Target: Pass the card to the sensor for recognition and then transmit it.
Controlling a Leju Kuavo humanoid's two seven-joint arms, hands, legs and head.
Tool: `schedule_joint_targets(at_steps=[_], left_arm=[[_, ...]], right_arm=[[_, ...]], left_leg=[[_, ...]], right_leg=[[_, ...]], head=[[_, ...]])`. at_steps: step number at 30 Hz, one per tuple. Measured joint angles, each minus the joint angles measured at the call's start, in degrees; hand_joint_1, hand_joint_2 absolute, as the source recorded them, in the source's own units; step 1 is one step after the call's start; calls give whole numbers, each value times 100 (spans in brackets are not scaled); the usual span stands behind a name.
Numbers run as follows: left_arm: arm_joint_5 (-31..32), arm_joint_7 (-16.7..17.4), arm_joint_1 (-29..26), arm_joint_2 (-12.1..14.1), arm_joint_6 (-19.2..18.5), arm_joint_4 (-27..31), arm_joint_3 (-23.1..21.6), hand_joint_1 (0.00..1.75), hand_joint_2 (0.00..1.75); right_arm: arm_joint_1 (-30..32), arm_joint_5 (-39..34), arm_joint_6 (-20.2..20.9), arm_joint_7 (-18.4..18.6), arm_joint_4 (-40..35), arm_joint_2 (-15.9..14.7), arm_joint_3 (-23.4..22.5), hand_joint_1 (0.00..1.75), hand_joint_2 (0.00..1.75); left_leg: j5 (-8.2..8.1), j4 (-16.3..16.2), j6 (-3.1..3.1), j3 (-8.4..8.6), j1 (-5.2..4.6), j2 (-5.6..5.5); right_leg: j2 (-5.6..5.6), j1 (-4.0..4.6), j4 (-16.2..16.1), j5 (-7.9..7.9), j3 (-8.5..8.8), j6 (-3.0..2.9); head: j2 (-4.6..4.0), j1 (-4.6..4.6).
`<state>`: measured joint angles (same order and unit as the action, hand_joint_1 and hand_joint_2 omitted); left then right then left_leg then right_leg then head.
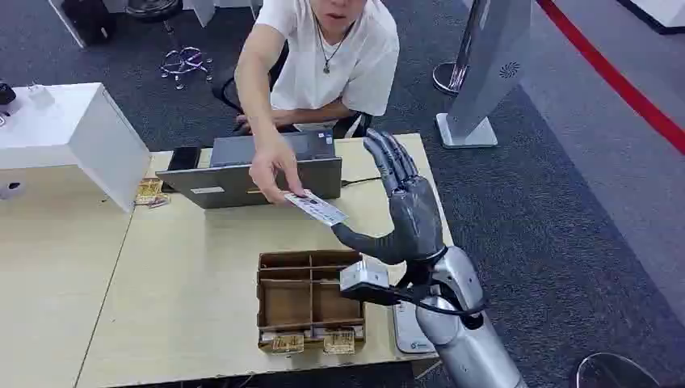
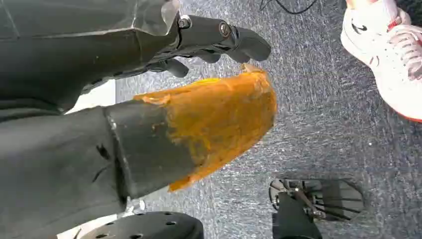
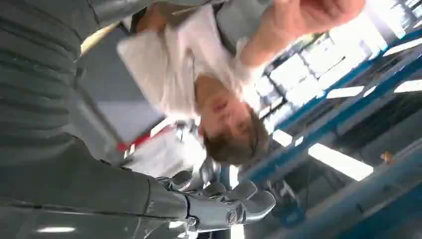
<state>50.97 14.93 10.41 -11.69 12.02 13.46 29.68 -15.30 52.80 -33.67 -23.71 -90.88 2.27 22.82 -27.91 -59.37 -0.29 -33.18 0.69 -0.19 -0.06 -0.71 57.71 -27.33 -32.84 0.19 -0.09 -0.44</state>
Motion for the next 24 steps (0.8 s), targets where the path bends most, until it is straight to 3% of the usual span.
schedule_joint_targets(at_steps=[3,8,16,17,18,19,24], left_arm=[[81,32,7,-11,-41,0,-33,0,0],[203,81,18,-37,-90,0,-85,0,0],[321,116,38,-48,-177,0,-127,0,0],[341,116,41,-46,-181,0,-133,0,0],[365,118,42,-46,-184,0,-140,0,0],[374,118,43,-48,-188,0,-146,0,0],[446,127,51,-48,-258,0,-197,0,0]], right_arm=[[-38,1234,-512,303,24,4,89,0,175],[-41,2810,-567,504,-37,122,39,0,175],[-100,3576,-576,1245,-227,131,46,2,175],[-109,3598,-576,1326,-251,131,56,154,175],[-119,3605,-576,1374,-260,129,68,154,175],[-128,3607,-576,1418,-267,127,83,175,175],[-151,3607,-576,1591,-306,98,175,175,175]], left_leg=[[0,0,0,0,0,0],[0,0,0,0,0,0],[0,0,0,0,0,0],[0,0,0,0,0,0],[0,-1,0,0,0,0],[0,-1,0,0,0,0],[0,-1,0,0,0,0]], right_leg=[[0,0,0,0,0,0],[-1,0,0,0,0,0],[0,0,0,0,0,0],[0,0,0,0,0,0],[0,0,0,0,0,0],[0,0,0,0,0,0],[0,0,0,0,-1,0]], head=[[0,0],[0,0],[0,0],[0,0],[0,0],[0,0],[0,0]])
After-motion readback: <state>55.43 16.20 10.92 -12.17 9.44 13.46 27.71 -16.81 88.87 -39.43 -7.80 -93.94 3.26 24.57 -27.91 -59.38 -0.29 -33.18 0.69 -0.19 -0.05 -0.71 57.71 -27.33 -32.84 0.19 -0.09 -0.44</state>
